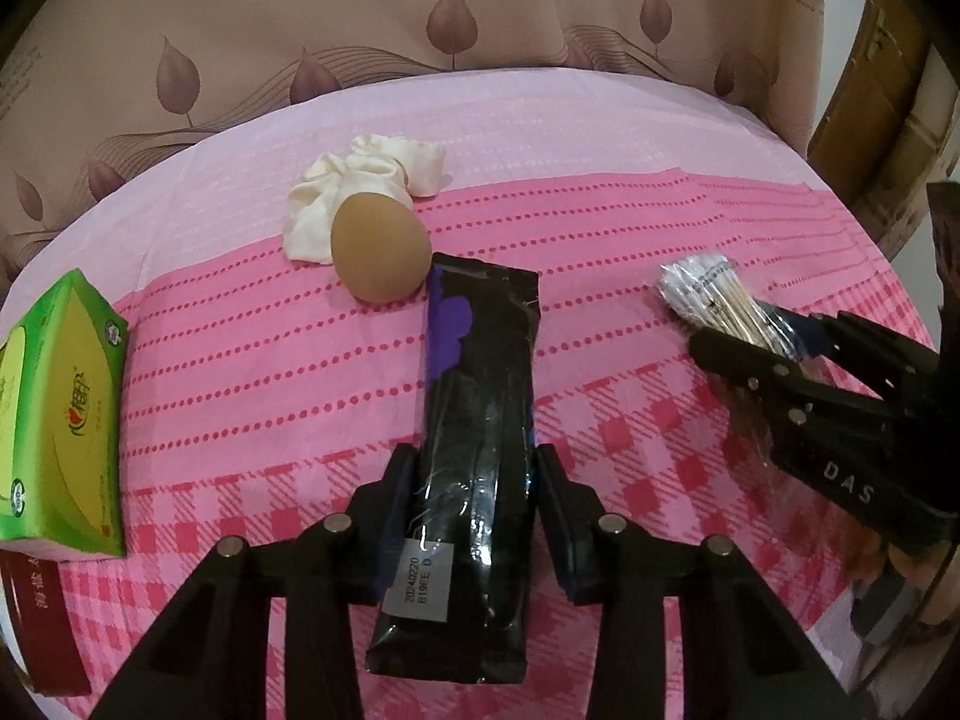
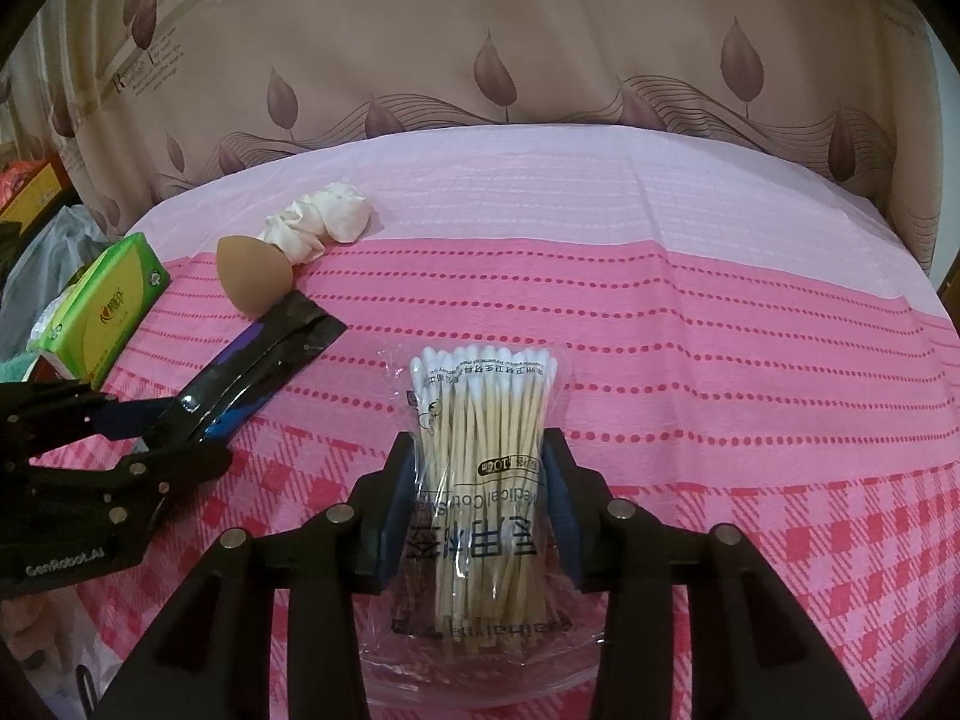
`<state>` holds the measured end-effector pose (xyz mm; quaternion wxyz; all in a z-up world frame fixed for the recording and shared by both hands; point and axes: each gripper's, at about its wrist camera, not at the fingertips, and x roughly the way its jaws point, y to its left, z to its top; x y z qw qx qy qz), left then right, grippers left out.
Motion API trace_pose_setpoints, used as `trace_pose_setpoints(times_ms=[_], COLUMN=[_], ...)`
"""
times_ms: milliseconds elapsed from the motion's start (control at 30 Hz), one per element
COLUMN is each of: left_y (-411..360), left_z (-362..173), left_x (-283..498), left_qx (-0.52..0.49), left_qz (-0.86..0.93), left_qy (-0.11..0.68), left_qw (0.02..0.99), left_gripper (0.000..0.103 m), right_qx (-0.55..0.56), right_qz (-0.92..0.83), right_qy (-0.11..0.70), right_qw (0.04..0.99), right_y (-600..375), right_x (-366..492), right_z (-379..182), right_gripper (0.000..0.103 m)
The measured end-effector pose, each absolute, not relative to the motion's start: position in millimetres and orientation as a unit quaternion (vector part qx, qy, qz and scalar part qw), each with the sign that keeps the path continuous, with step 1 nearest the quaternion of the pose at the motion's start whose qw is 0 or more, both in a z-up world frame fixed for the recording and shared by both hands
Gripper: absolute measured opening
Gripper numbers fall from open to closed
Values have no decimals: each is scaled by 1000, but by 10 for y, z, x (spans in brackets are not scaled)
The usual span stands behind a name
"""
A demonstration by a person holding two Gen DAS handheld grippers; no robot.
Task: Organize soft objects
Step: 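Grasp the black-purple package with the left gripper while the right gripper holds the swab bag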
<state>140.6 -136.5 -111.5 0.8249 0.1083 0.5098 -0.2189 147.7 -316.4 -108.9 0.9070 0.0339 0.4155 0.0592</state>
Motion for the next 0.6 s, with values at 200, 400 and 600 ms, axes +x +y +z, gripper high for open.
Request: trace_pose_setpoints(times_ms=[200, 400, 600], left_y=[-1287, -1187, -1070], left_z=[-1096, -1060, -936], left_x=[1284, 1194, 1086], left_qx=[107, 95, 86], left_qz=[-226, -228, -231], left_qy=[510, 510, 499], left_qw=[823, 824, 831], left_gripper=[38, 38, 38], right_qx=[34, 33, 33], right_qz=[59, 59, 59], right_qy=[415, 415, 415], right_qw=[907, 907, 907], right_y=[-3164, -3164, -3161], right_x=[1475, 1475, 1476], right_z=[-1088, -1091, -1093], right_gripper=[39, 39, 40])
